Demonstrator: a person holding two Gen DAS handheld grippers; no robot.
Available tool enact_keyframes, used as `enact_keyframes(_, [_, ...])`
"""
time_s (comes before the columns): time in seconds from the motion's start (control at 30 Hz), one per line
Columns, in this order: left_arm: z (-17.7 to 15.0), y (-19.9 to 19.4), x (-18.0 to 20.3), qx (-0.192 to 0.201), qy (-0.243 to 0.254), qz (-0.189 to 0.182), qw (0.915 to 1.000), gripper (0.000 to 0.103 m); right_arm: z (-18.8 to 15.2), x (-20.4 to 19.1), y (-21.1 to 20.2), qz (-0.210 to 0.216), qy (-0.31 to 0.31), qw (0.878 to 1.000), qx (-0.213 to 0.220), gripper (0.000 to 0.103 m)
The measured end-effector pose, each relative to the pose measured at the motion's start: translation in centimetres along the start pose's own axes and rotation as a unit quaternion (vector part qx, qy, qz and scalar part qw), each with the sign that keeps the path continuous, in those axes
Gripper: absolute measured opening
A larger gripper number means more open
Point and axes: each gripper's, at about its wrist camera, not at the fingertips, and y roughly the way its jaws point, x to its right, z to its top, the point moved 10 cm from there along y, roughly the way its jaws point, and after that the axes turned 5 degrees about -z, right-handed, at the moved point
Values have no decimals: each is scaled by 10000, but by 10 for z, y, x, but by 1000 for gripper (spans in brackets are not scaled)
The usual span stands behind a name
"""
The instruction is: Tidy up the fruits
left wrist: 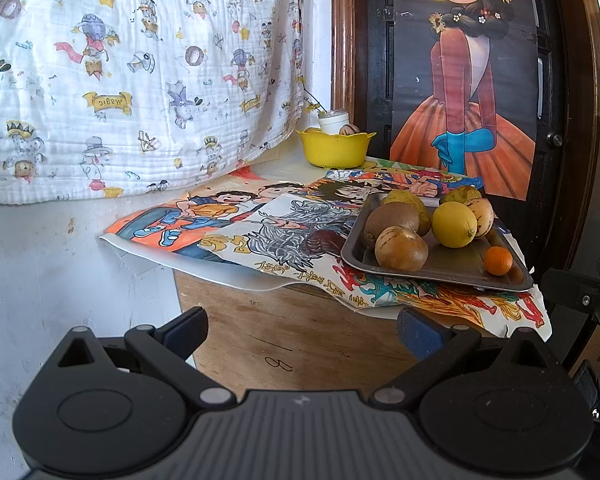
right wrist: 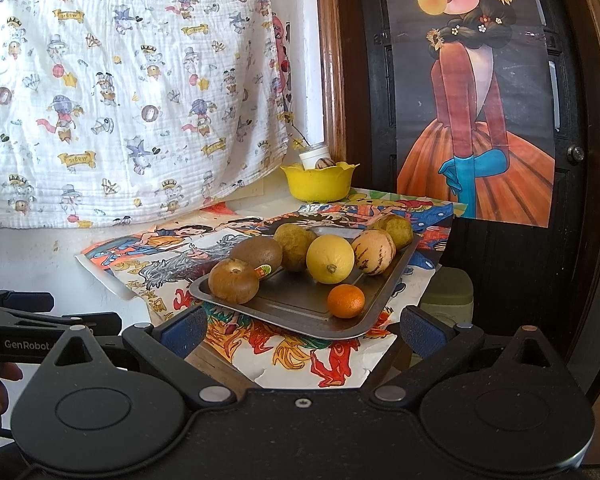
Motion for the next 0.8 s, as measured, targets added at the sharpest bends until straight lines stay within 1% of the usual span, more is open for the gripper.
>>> enact_keyframes(0.3, [-1,0,0,-16,-20,17,10000,103,1,0,1,1,-2,10000,-2,102])
enact_keyframes(0.4, [-2,0,-2,-62,-49,134,9999,103,-1,0,0,1,-3,10000,-5,102])
enact_keyframes(0.53, [-2,-1,-4,-47,-150,49,9999,103,0,0,1,2,-7,10000,-8,102])
enact_keyframes(0.8, [0,-2,-1,-35,-80,-15,10000,103,0,0,1,3,-8,10000,-13,102])
